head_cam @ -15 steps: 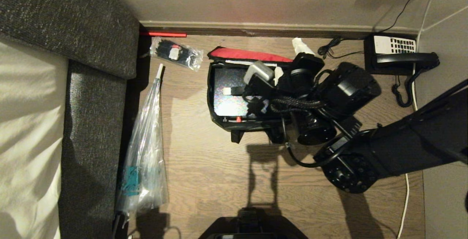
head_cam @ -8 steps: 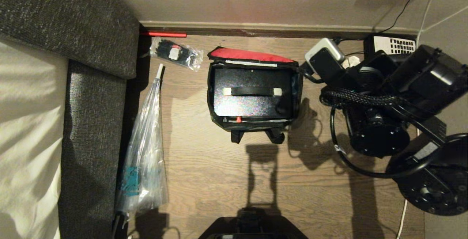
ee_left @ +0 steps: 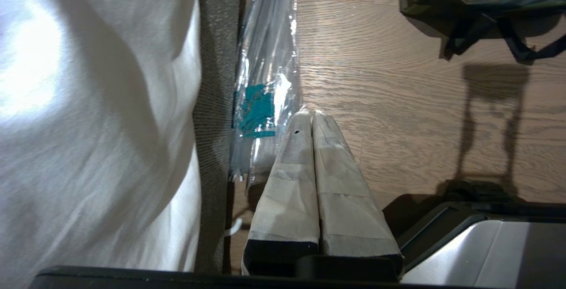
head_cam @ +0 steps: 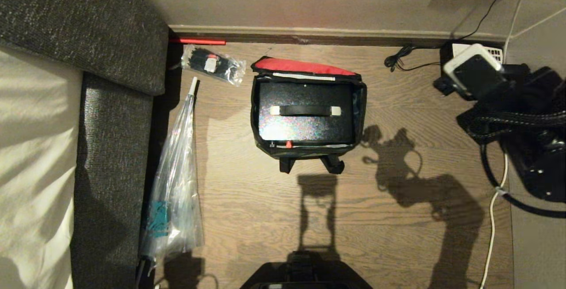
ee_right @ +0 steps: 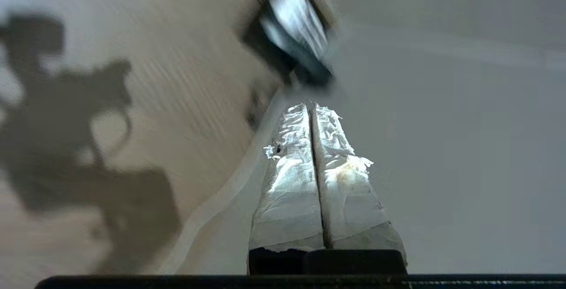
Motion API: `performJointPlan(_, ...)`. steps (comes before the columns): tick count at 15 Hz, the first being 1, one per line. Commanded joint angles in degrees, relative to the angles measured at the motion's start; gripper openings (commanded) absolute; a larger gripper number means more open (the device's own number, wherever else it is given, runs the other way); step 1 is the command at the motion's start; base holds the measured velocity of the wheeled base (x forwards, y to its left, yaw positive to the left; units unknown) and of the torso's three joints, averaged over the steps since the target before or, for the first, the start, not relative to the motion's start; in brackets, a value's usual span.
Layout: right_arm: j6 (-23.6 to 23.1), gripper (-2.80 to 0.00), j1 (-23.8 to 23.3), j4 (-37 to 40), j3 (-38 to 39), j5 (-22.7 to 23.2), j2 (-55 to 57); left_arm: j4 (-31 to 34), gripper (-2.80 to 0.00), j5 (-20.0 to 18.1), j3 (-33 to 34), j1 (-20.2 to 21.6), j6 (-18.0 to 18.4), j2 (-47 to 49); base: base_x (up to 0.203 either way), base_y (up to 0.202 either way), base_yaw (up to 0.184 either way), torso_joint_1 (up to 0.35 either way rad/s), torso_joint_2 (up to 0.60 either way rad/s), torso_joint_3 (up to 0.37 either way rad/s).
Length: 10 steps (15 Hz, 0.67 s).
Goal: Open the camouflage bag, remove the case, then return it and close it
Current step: Close the top of the storage box
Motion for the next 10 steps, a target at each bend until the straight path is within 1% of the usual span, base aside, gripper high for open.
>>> performJointPlan(1, 6.53, -2.8, -7.77, 16.19, -0.5, 1.05, -8.32, 0.0, -2.8, 0.0, 0.0, 0.02, 0.0, -0.02, 0.0, 0.0, 0.0, 0.0, 0.0, 0.0)
performJointPlan(2, 16.14, -2.8, -12.66, 25.12, -0.73, 3.35, -10.71, 0.0, -2.8, 0.0, 0.0, 0.02, 0.03, -0.02, 0.0, 0.0, 0.0, 0.0, 0.0, 0.0)
performJointPlan(3, 25.62, -2.8, -16.52, 35.66, -0.89, 6.38, -13.28, 0.0, -2.8, 0.0, 0.0, 0.02, 0.09, -0.02, 0.0, 0.0, 0.0, 0.0, 0.0, 0.0)
performJointPlan(4, 32.65, -2.8, -18.26, 46.55, -1.08, 10.07, -16.59, 0.0, -2.8, 0.0, 0.0, 0.02, 0.0, -0.02, 0.0, 0.0, 0.0, 0.0, 0.0, 0.0)
performJointPlan(5, 39.39, -2.8, -19.61, 58.79, -1.53, 14.93, -19.94, 0.0, -2.8, 0.0, 0.0, 0.02, 0.0, -0.02, 0.0, 0.0, 0.0, 0.0, 0.0, 0.0)
performJointPlan(6, 46.22, -2.8, -20.46, 68.82, -2.12, 19.2, -23.06, 0.0, -2.8, 0.0, 0.0, 0.02, 0.0, -0.02, 0.0, 0.0, 0.0, 0.0, 0.0, 0.0)
performJointPlan(7, 54.77, -2.8, -21.0, 74.75, -2.25, 23.14, -25.76, 0.0, -2.8, 0.0, 0.0, 0.02, 0.0, -0.02, 0.0, 0.0, 0.0, 0.0, 0.0, 0.0)
performJointPlan(8, 61.59, -2.8, -21.38, 77.09, -0.91, 28.15, -28.44, 0.0, -2.8, 0.0, 0.0, 0.02, 0.0, -0.02, 0.0, 0.0, 0.0, 0.0, 0.0, 0.0)
performJointPlan(9, 63.94, -2.8, -21.63, 77.94, 1.13, 31.08, -30.78, 0.0, -2.8, 0.0, 0.0, 0.02, 0.0, -0.02, 0.0, 0.0, 0.0, 0.0, 0.0, 0.0)
performJointPlan(10, 64.54, -2.8, -21.7, 78.26, 2.59, 33.81, -33.2, 0.0, -2.8, 0.0, 0.0, 0.02, 0.0, -0.02, 0.0, 0.0, 0.0, 0.0, 0.0, 0.0)
